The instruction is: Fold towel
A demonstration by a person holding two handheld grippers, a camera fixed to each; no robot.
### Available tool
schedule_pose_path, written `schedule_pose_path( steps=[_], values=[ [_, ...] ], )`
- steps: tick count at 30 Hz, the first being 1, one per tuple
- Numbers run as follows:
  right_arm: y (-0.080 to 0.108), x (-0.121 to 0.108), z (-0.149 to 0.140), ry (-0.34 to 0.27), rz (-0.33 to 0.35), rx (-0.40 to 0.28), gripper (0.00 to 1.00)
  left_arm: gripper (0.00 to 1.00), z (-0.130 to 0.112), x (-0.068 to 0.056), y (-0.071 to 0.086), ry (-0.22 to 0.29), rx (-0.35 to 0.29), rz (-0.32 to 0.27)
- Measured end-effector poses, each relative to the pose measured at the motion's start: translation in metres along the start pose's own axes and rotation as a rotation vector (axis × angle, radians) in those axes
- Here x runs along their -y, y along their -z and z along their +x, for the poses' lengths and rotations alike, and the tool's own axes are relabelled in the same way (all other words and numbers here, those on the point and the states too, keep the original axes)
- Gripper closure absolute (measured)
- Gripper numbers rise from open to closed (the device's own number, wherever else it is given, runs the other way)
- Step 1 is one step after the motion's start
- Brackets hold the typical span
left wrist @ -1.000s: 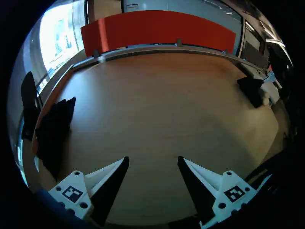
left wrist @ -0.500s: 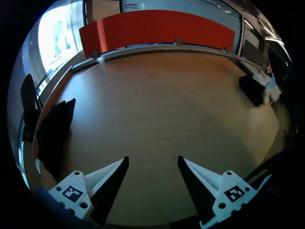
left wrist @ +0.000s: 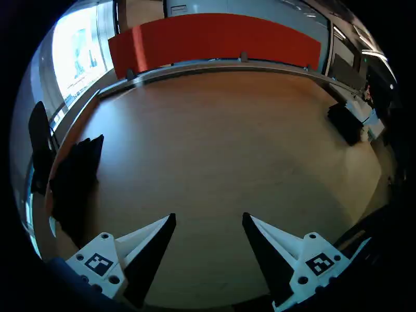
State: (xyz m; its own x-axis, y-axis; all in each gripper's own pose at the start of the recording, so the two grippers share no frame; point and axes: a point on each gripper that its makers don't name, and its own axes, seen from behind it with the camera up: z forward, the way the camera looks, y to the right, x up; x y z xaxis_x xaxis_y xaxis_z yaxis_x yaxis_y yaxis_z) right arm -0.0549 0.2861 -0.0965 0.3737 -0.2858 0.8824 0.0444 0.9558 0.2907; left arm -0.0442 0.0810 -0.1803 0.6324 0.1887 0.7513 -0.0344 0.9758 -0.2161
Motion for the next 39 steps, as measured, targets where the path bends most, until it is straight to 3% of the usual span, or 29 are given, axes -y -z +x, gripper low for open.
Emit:
schedule_pose_path(
  steps=[17, 23, 25, 35, 39],
  values=[
    [-0.007, 0.005, -0.012, -0.003, -0.006, 0.020, 0.95, 0.05, -0.001, 0.000, 0.000, -0.002, 0.003, 0.004],
    [-0.005, 0.005, -0.014, 0.006, -0.020, 0.016, 0.89, 0.05, -0.001, 0.000, 0.001, 0.001, 0.002, 0.002],
    [-0.004, 0.005, -0.015, 0.012, -0.025, 0.013, 0.82, 0.05, -0.001, 0.000, 0.001, 0.001, 0.001, 0.002],
    [0.004, 0.019, -0.001, 0.004, -0.020, -0.044, 0.18, 0.05, -0.002, -0.001, 0.001, 0.008, -0.009, -0.006],
    [0.006, 0.025, 0.008, -0.012, -0.022, -0.075, 0.10, 0.05, -0.002, 0.000, 0.002, 0.011, -0.015, -0.009]
  ],
)
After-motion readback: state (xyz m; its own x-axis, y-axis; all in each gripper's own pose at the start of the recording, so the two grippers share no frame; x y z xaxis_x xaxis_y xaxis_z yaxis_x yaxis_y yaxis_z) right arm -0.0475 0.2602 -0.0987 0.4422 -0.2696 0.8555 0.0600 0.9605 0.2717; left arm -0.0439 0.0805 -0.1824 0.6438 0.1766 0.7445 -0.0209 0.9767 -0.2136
